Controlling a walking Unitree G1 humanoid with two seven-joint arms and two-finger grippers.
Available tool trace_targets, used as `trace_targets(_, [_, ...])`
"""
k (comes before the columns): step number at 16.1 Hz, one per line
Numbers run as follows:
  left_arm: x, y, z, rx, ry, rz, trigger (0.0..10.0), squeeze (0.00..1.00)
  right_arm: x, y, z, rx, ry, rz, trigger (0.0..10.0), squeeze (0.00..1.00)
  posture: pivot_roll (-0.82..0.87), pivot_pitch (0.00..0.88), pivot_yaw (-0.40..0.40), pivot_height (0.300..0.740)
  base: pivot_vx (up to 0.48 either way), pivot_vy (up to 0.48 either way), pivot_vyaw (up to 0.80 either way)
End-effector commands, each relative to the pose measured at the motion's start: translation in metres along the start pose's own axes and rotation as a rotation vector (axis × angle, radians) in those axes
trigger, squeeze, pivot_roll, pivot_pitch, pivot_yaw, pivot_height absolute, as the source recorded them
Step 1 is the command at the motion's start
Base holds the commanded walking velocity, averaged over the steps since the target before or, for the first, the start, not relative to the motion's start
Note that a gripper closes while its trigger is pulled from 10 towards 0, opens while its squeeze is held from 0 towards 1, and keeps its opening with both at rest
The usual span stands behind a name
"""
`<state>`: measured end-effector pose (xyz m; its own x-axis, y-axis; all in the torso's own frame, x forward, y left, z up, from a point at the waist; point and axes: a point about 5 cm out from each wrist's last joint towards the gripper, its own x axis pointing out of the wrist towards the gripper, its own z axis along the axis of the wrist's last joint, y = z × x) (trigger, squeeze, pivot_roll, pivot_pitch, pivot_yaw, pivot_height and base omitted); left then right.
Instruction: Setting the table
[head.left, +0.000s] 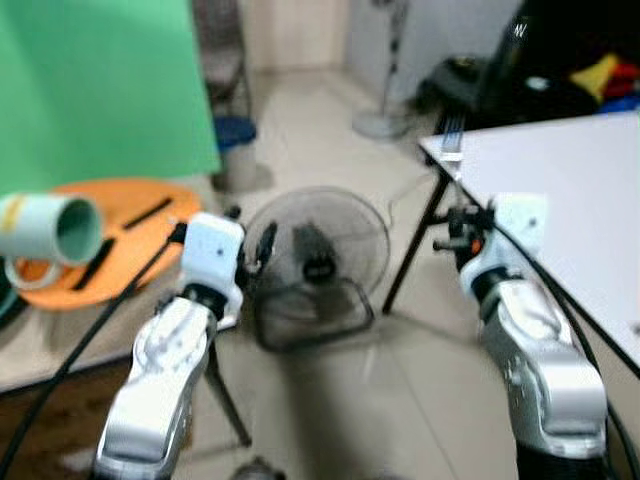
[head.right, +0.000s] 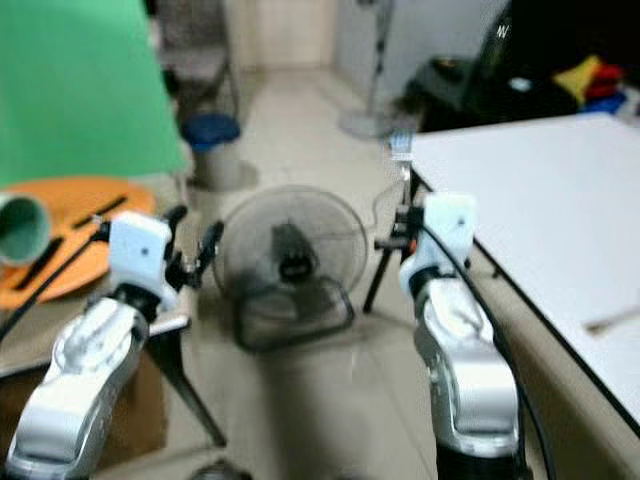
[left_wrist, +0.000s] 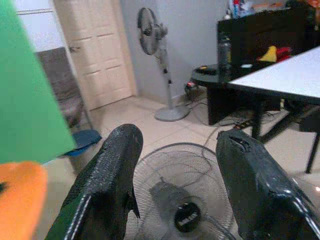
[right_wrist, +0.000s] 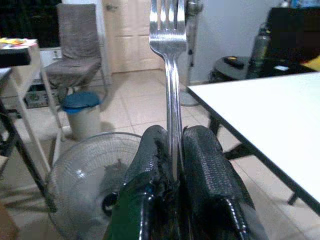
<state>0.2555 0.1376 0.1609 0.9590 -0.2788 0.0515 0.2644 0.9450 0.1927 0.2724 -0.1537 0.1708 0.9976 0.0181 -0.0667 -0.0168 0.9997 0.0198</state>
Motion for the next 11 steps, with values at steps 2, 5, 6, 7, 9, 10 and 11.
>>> trace_targets(2, [0.0012, -0.0029, 0.003, -0.002, -0.01, -0.013, 10.0, 0.0, -0.0016, -0.0054, 0.0033, -0.008, -0.014, -0.022, 10.0, 0.0, 0.17, 0.0, -0.01, 0.727, 0.0, 0.0, -0.8])
trace_targets(5, [0.0012, -0.0029, 0.003, -0.002, -0.01, -0.013, 10.0, 0.0, -0.0016, -0.0054, 0.0033, -0.008, -0.014, -0.022, 10.0, 0.0, 0.17, 0.0, -0.01, 0.727, 0.0, 0.0, -0.8])
trace_targets(6, [0.0012, -0.0029, 0.003, -0.002, -0.01, -0.013, 10.0, 0.0, -0.0016, -0.0054, 0.0033, -0.008, -0.014, -0.022, 10.0, 0.0, 0.17, 0.0, -0.01, 0.727, 0.0, 0.0, -0.8])
trace_targets(7, [0.0012, -0.0029, 0.003, -0.002, -0.01, -0.013, 10.0, 0.0, -0.0016, -0.0054, 0.0033, -0.008, -0.014, -0.022, 10.0, 0.0, 0.17, 0.0, -0.01, 0.727, 0.0, 0.0, -0.8])
trace_targets(9, [0.0012, -0.0029, 0.003, -0.002, -0.01, -0.013, 10.0, 0.0, -0.0016, -0.0054, 0.0033, -0.008, -0.014, -0.022, 10.0, 0.0, 0.17, 0.0, -0.01, 0.727, 0.0, 0.0, -0.8])
trace_targets(10, [0.0012, -0.0029, 0.003, -0.002, -0.01, -0.013, 10.0, 0.0, -0.0016, -0.0054, 0.0033, -0.008, -0.014, -0.022, 10.0, 0.0, 0.17, 0.0, -0.01, 0.727, 0.0, 0.0, -0.8])
trace_targets(11, [0.0012, -0.0029, 0.003, -0.002, -0.01, -0.013, 10.0, 0.0, -0.0016, -0.0054, 0.0033, -0.008, -0.014, -0.022, 10.0, 0.0, 0.17, 0.0, -0.01, 0.727, 0.0, 0.0, -0.8])
